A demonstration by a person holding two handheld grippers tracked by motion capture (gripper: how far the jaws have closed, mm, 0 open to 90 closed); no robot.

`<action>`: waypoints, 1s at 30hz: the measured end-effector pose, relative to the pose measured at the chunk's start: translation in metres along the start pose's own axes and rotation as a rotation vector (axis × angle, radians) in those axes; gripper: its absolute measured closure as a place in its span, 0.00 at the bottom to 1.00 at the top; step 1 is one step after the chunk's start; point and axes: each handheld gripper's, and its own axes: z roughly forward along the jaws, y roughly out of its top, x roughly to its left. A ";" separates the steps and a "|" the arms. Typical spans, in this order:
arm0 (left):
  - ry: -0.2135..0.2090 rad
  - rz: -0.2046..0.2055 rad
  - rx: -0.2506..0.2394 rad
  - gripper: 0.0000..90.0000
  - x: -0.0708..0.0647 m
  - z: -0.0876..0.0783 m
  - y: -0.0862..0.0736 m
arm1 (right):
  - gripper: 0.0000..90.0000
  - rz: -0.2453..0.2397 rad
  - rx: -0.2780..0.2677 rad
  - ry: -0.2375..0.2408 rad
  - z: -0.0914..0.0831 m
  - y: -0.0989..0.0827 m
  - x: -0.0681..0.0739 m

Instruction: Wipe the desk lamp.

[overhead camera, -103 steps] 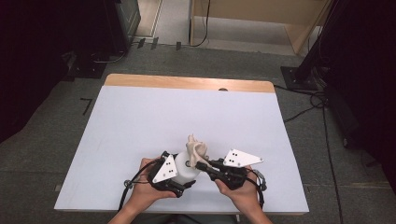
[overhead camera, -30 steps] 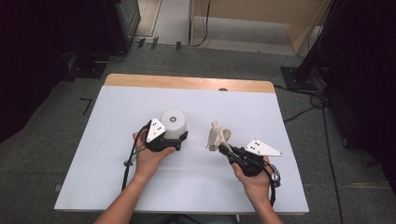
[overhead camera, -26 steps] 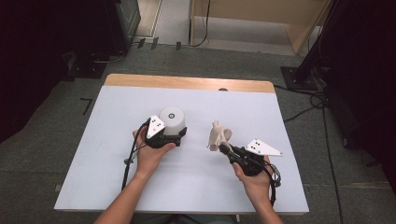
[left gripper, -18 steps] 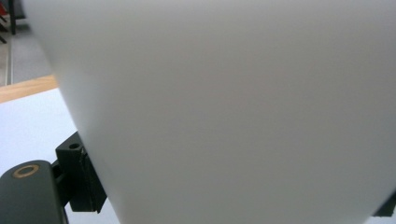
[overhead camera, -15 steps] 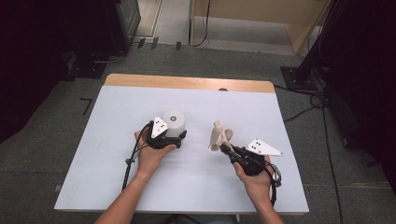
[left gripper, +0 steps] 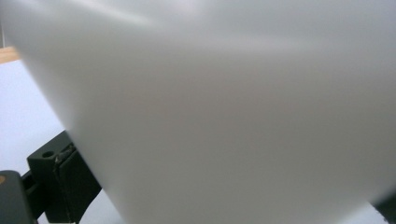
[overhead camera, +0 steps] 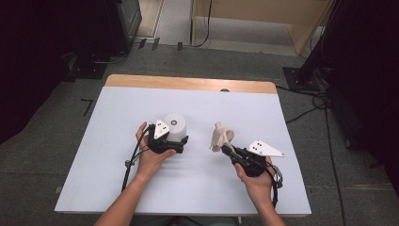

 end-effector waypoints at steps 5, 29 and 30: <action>-0.018 -0.022 0.009 0.00 0.003 -0.010 -0.003 | 0.93 0.005 0.007 -0.011 0.003 0.000 -0.002; -0.057 -0.001 -0.051 0.00 0.029 -0.103 -0.014 | 0.68 -0.014 0.122 -0.202 0.033 0.005 -0.032; -0.053 -0.001 -0.050 0.00 0.030 -0.106 -0.015 | 0.63 -0.013 0.128 -0.207 0.033 0.005 -0.033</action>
